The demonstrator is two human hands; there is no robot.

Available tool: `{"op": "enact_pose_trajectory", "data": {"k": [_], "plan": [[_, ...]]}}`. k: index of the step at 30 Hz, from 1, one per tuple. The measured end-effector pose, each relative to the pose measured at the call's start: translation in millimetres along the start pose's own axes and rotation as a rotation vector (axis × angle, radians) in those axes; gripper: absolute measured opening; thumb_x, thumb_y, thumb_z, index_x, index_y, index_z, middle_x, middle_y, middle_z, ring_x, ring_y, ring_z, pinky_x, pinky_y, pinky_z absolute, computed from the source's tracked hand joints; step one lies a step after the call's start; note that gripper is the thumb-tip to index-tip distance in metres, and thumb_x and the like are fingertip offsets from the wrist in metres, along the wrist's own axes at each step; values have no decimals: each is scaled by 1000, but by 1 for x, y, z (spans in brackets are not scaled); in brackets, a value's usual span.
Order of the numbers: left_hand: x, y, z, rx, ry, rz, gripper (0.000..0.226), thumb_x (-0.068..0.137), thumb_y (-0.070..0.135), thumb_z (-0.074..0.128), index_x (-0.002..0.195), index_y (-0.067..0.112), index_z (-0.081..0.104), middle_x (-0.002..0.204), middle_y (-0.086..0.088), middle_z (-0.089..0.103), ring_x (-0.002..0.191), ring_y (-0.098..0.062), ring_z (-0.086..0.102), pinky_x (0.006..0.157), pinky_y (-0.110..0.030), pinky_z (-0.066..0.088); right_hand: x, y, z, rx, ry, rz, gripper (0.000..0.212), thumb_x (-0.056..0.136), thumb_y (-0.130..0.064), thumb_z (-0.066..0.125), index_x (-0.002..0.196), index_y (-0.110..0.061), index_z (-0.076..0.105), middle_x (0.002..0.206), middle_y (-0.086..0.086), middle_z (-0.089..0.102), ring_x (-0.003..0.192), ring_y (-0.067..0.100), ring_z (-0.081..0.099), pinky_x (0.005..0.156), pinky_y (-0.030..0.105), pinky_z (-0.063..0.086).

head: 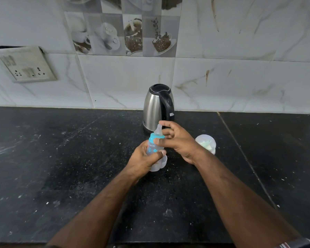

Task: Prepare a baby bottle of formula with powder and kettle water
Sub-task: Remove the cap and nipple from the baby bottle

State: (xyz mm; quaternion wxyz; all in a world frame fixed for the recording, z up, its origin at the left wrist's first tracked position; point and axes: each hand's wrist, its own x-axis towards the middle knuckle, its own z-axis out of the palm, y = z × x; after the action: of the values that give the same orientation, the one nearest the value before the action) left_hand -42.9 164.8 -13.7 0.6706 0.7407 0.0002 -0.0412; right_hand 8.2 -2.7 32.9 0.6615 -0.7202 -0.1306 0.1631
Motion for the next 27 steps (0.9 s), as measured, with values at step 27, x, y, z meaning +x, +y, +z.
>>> {"op": "enact_pose_trajectory", "data": {"k": [27], "plan": [[4, -4, 3, -10, 43, 21, 39, 91, 27, 79, 127, 23, 63, 112, 5, 76, 96, 2, 72, 72, -12, 54, 1, 4, 7, -56, 87, -3, 71, 68, -15, 94, 131, -25, 61, 112, 1, 75, 101, 13, 74, 78, 27, 61]]}}
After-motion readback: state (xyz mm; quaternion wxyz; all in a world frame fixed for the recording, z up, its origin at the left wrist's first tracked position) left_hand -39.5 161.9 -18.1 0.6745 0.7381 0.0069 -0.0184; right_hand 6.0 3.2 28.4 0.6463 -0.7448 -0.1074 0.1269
